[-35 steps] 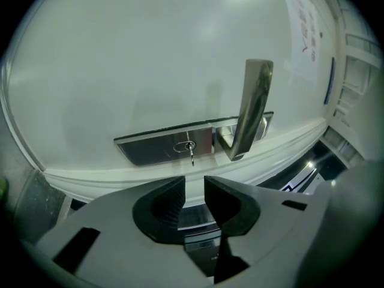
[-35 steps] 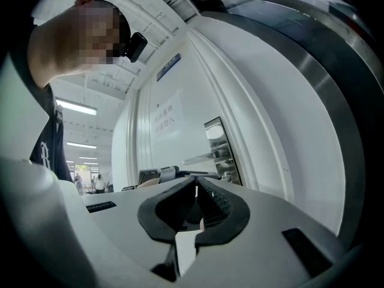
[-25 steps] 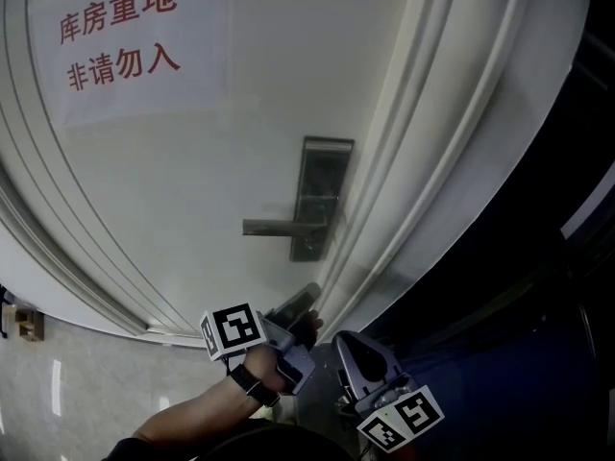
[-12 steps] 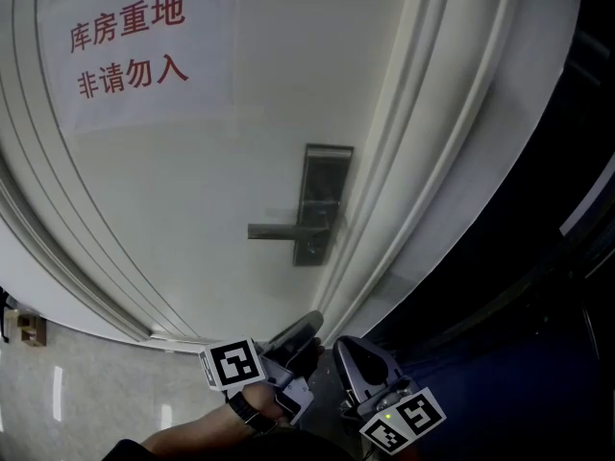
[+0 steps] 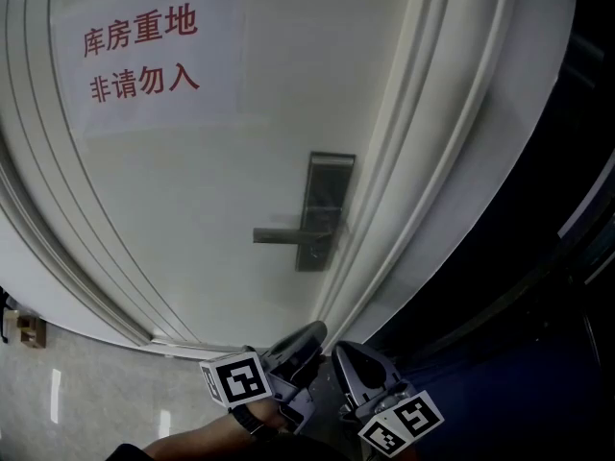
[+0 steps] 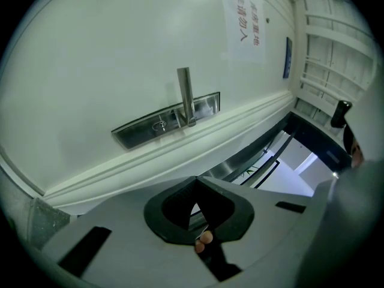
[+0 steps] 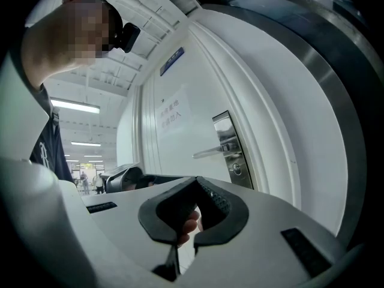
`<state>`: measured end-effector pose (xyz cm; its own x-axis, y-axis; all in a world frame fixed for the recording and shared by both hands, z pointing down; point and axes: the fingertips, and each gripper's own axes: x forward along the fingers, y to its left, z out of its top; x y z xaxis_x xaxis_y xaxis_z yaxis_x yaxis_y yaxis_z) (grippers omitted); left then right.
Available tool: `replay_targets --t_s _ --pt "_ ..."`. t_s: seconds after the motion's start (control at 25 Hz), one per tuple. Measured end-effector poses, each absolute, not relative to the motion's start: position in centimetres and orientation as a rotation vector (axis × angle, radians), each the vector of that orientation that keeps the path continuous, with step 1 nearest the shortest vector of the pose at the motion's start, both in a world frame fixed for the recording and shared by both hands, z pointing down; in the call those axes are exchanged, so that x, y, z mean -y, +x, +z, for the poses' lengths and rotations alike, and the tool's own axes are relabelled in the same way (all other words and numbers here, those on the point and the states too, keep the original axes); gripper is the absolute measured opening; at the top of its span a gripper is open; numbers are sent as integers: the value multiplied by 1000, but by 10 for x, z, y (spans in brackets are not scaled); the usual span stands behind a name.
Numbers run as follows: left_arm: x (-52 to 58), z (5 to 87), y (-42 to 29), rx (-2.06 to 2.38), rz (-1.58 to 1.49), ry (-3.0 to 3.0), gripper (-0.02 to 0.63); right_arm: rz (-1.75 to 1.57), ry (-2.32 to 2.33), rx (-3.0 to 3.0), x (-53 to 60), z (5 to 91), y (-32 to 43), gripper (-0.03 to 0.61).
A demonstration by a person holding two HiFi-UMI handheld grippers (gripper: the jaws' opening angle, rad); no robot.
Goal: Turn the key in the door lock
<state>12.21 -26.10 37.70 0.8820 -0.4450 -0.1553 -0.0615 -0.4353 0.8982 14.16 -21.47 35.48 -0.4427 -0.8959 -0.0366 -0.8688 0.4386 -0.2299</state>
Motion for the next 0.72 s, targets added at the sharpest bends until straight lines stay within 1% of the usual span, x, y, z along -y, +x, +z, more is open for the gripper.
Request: replay_targets --t_s 0.72 --pt "265 370 121 404 -436 2047 5 -249 -1563 -2528 217 352 143 14"
